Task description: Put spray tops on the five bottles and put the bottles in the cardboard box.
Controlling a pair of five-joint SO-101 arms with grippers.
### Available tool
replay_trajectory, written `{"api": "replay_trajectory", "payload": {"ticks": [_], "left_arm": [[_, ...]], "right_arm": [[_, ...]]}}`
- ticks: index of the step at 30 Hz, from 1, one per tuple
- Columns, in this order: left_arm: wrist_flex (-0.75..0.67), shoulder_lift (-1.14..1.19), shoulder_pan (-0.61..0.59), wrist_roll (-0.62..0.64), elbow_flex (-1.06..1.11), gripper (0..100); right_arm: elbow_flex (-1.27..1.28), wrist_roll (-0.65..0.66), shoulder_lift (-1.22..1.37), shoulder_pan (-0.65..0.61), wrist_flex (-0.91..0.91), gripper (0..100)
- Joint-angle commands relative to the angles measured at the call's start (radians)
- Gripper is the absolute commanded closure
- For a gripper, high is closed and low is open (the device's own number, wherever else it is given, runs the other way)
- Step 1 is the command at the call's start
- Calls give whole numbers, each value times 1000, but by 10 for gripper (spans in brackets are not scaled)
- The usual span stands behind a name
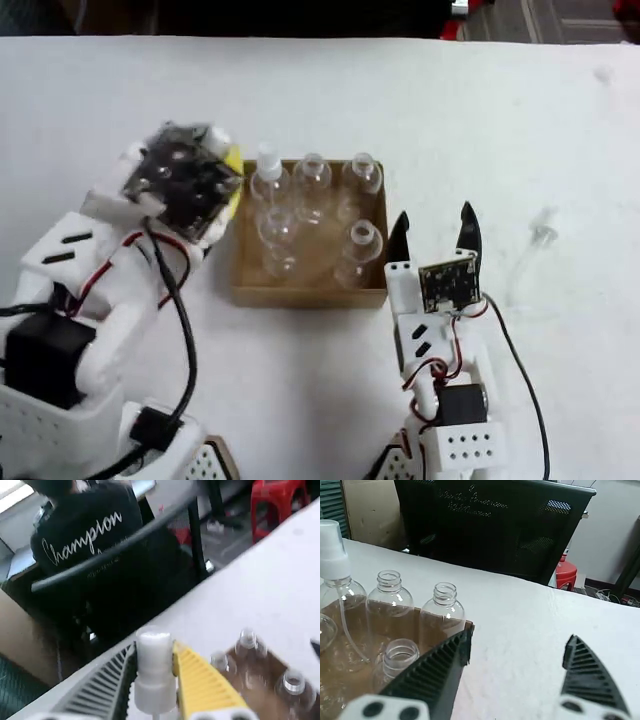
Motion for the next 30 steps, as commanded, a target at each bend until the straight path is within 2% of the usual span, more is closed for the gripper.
{"api": "replay_trajectory", "payload": {"ticks": [1, 3, 7, 10, 15, 23, 28, 30], "left_arm": [[-253, -16, 27, 342, 38, 977], [-344, 4, 27, 416, 86, 977], [-569, 67, 27, 422, 184, 977], [-677, 114, 58, 423, 213, 977], [-721, 231, 125, 422, 172, 977], [-750, 499, 125, 420, -25, 977], [-750, 582, 125, 416, -77, 977], [-753, 595, 120, 377, -75, 977]], "right_arm": [[6, 15, 2, 2, 7, 729], [6, 15, 2, 2, 7, 729], [6, 15, 2, 2, 7, 729], [6, 15, 2, 2, 7, 729], [6, 15, 2, 2, 5, 729], [6, 15, 2, 2, 2, 729], [6, 15, 2, 4, -1, 729], [6, 15, 2, 4, -1, 729]]}}
